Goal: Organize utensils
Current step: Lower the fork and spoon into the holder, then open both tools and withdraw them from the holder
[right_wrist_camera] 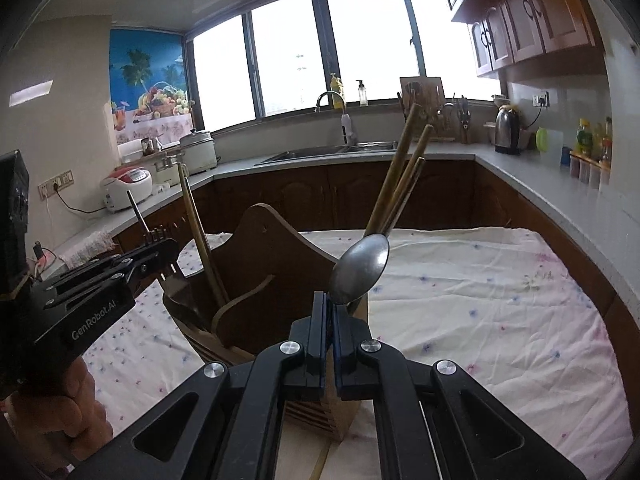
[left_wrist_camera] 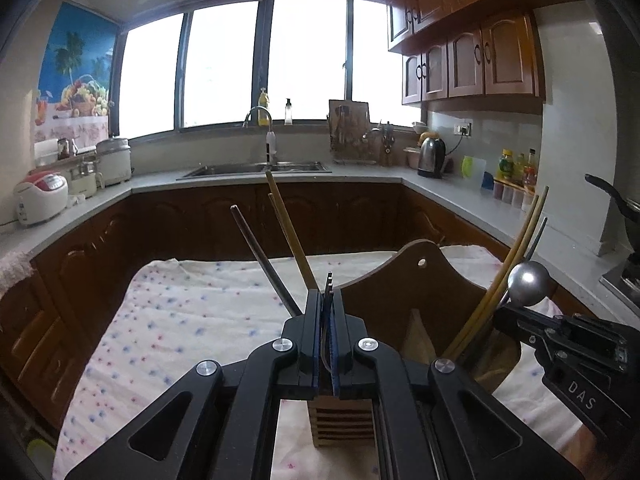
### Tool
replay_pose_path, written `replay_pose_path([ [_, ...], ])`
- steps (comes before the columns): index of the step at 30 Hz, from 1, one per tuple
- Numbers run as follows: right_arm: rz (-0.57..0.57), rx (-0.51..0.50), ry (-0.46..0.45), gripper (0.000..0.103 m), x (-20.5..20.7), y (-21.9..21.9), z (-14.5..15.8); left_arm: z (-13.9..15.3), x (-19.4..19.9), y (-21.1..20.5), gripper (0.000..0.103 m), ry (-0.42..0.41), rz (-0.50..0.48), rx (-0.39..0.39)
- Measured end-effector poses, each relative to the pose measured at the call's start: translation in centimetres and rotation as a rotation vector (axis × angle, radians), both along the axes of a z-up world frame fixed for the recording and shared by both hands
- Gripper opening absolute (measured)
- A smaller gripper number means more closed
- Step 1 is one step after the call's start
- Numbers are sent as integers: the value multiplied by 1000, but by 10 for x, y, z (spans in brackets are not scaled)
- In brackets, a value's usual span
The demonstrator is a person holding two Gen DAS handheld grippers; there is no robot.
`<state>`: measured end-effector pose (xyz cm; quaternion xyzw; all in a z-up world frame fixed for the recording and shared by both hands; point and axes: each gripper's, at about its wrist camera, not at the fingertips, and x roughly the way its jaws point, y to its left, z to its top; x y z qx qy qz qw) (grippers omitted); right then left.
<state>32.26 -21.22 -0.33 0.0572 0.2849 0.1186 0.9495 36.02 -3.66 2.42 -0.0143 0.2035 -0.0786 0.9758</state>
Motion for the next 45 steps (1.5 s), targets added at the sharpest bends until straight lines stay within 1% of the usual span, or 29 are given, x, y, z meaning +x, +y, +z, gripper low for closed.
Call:
replay_pose_path([
  [4,-2,17,11,2,2,-2,-1,5,7,7,3,17,-4,-19],
  [9,1,35,24,3,4,-4,-1,13,14,12,3,27,-3,-19],
  [10,4,32,27,5,5,-4,0,10,13,9,3,14,3,-19],
  [11,5,30,24,7,4,-4,-1,13,14,11,3,18,2,-21],
  [13,11,41,22,8,2,-5,1,12,16,8,4,27,0,-24],
  [15,7,51,26,8,2,-7,0,11,15,8,9,36,-7,-30],
  [16,1,54,27,11,2,-9,1,11,14,8,13,38,-13,-36],
  [17,-5,61,30,17,1,-11,1,14,14,8,15,43,-20,-38],
  [18,-11,64,34,21,1,-12,1,14,13,6,19,43,-23,-34],
  [20,-27,79,42,35,-2,-17,0,14,11,3,23,41,-22,-15],
  [22,-34,101,39,43,-7,-23,1,14,5,1,30,39,-28,-8],
  [23,-41,102,38,47,-9,-25,2,16,3,2,31,38,-31,-12],
  [26,-60,118,36,56,-16,-34,3,15,-11,5,43,25,-23,-31],
  [27,-69,123,38,58,-19,-37,3,17,-16,8,52,18,-11,-37],
  [28,-79,131,38,60,-22,-40,3,16,-22,10,58,9,-2,-43],
  [30,-87,139,40,64,-26,-43,4,19,-34,17,60,-5,13,-65],
  [33,-97,158,40,69,-35,-48,5,20,-49,22,70,-9,33,-89],
  [35,-102,169,34,73,-41,-48,7,18,-62,28,73,-19,49,-108],
  [37,-102,176,27,76,-50,-48,11,18,-72,31,83,-21,63,-115],
  [39,-96,181,22,78,-56,-47,13,17,-85,36,86,-30,80,-116],
  [40,-92,184,19,80,-61,-46,15,15,-89,37,92,-31,88,-116],
  [42,-84,185,14,83,-69,-44,17,12,-101,41,98,-25,110,-119],
  [45,-71,193,16,86,-82,-40,17,5,-119,46,101,-4,120,-135],
])
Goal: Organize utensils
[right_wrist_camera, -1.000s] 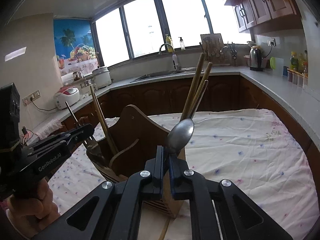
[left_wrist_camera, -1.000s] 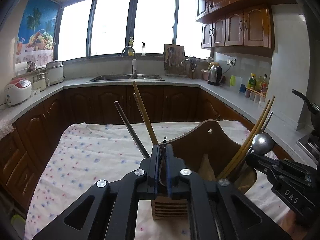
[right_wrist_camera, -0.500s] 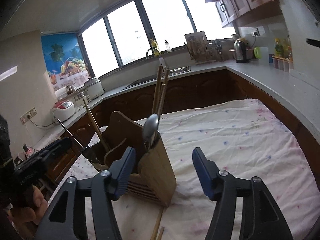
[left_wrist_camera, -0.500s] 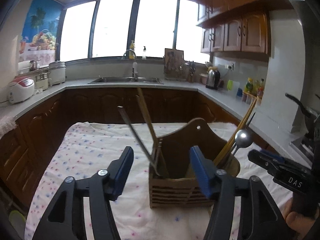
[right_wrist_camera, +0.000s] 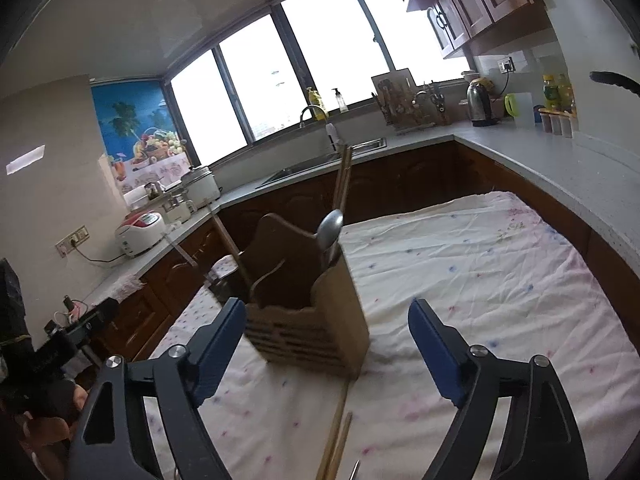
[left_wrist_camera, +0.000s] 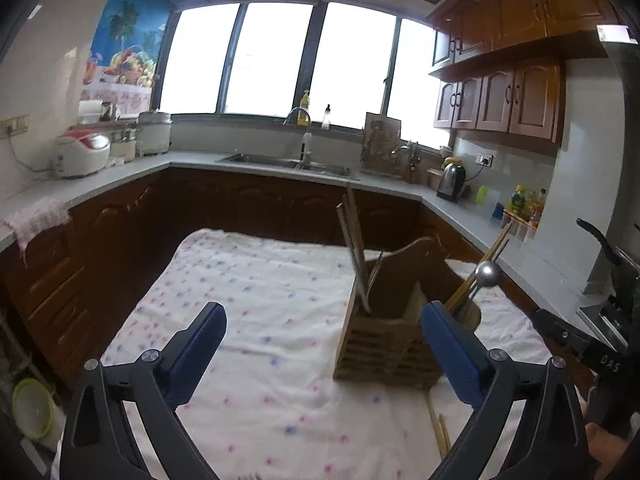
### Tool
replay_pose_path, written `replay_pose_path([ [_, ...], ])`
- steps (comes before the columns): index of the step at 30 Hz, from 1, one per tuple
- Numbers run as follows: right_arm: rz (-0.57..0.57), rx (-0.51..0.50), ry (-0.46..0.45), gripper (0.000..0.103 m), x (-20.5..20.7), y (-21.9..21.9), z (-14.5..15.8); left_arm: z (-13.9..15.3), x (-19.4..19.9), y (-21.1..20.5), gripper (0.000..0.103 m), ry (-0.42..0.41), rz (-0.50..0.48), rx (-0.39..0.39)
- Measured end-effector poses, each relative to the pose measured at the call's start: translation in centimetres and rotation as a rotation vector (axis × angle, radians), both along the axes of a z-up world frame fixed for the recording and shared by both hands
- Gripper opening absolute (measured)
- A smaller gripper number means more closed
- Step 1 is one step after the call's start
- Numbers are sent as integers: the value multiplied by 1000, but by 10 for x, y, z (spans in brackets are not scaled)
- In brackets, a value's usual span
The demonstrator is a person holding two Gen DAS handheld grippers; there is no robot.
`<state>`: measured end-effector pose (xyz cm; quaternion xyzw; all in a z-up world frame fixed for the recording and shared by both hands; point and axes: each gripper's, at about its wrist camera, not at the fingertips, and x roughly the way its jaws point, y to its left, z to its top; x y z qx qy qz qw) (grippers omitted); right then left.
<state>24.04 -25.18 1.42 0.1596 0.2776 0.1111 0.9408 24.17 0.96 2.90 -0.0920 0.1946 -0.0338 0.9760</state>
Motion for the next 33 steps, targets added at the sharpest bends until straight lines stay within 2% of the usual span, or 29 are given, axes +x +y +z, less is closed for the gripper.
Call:
replay_pose_path([
  [8,33,5,19,88,-47,17,-12,-12,-51,6,102,51,3,-11],
  [13,35,4,24,89,-73,21,-20,-10,-87,13,102,43,20,-25],
  [19,23,-15,18,90,-99,24,-23,-25,-119,24,102,48,39,-55],
  [23,15,-27,10,94,-114,27,-27,-34,-136,29,102,54,50,-61],
  [27,27,-56,10,94,-127,34,-33,-39,-149,27,102,54,59,-25],
  [29,34,-78,12,98,-131,37,-36,-40,-152,28,102,48,60,-15],
  [33,37,-107,-18,100,-141,41,-30,-40,-169,26,102,8,75,30],
])
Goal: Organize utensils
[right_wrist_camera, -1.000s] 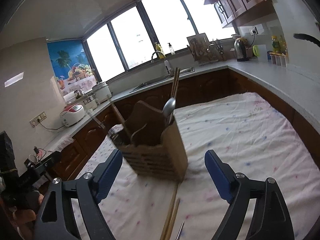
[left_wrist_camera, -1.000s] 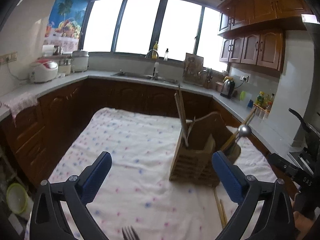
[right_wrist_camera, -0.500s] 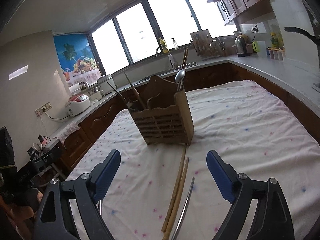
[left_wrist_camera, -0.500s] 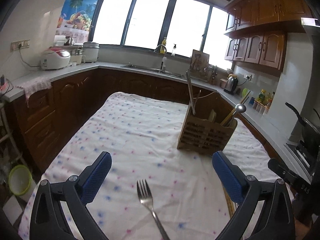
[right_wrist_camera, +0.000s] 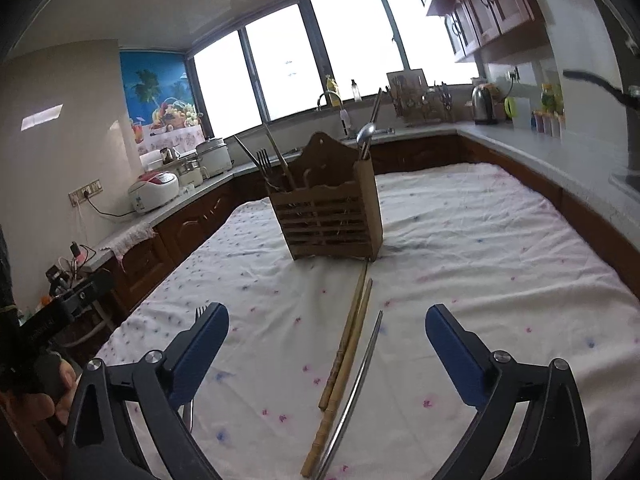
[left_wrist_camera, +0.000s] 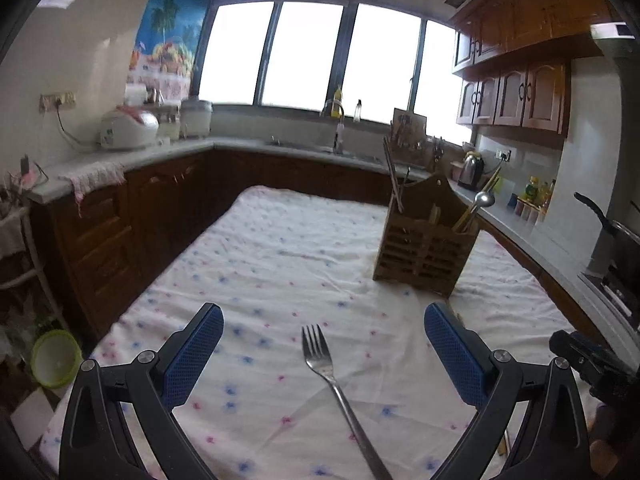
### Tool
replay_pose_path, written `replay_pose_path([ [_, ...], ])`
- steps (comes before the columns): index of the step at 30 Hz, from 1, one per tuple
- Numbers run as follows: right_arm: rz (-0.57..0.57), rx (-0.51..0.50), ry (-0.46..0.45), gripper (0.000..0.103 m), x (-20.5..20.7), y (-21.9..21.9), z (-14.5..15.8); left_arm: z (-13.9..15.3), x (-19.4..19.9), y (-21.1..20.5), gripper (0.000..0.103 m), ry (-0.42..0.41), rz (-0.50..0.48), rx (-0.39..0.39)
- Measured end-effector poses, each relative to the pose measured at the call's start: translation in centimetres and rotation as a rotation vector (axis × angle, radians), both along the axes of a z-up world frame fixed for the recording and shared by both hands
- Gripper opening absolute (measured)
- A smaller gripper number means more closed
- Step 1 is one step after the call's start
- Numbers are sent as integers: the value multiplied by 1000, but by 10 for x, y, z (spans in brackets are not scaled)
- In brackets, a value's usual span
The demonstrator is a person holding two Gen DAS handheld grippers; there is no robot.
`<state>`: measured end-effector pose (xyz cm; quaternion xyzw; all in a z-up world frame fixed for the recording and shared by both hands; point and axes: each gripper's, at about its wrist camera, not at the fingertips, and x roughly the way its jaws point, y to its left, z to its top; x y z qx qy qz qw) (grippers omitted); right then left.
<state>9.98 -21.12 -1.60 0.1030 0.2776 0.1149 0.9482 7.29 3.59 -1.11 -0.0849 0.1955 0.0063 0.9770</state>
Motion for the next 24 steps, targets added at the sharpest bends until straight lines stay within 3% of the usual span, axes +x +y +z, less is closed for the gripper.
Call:
replay_pose_path([
  [6,17,-42,-172,103,-15,0,60,28,-36,-9,102,-187,20,95],
  [10,-30,-81,-328,103,-37,3,94,54,-50,-17,102,-235,16,123],
  [12,-53,-104,-357,103,-48,7,92,57,-58,-21,102,-257,3,116],
  [14,-58,-108,-375,103,-56,10,82,51,-60,-28,102,-203,-5,128],
  [18,-67,-129,-337,103,-62,15,53,28,-68,-34,102,-195,-23,129],
  [24,-81,-170,-288,103,-64,13,28,12,-66,-37,102,-107,-47,145],
])
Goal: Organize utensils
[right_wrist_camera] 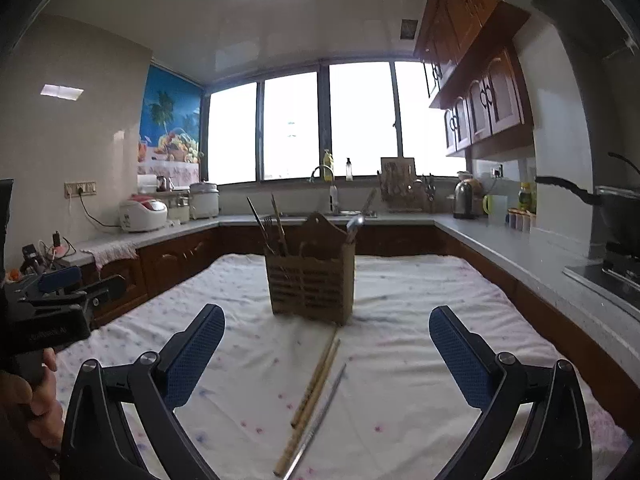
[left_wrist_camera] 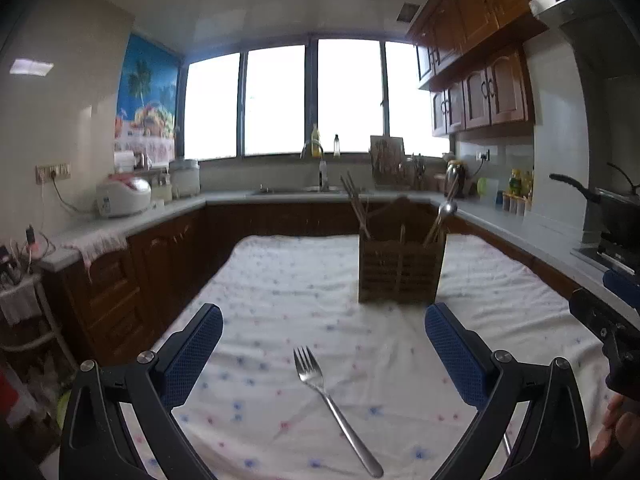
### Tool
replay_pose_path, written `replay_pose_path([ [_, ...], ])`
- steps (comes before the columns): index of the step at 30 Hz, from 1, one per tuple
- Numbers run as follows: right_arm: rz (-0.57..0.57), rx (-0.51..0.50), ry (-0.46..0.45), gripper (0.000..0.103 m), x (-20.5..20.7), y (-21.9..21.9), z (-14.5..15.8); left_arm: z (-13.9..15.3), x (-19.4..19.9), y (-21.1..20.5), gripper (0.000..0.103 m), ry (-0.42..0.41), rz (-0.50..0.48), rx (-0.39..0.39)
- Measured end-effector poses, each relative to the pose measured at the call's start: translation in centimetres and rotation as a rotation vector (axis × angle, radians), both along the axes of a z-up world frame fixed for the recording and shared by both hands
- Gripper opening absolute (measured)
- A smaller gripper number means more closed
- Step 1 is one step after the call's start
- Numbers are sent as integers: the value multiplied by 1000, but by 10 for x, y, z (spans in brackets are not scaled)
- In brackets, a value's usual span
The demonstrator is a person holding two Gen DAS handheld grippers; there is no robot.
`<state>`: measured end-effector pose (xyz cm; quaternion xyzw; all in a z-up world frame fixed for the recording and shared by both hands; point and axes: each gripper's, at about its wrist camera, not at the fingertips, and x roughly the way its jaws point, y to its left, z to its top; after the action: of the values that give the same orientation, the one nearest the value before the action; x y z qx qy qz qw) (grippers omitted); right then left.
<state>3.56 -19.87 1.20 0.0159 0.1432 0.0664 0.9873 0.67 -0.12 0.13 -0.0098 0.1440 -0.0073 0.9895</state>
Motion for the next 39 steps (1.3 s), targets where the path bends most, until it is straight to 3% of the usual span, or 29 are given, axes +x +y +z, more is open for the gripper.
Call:
replay_pose_path([
  [14,-4,10,102,103,1,-3,-29,5,15,-6,102,105,40,13],
  [39,-3,41,92,103,-3,-7,-27,5,12,-9,102,88,36,33],
])
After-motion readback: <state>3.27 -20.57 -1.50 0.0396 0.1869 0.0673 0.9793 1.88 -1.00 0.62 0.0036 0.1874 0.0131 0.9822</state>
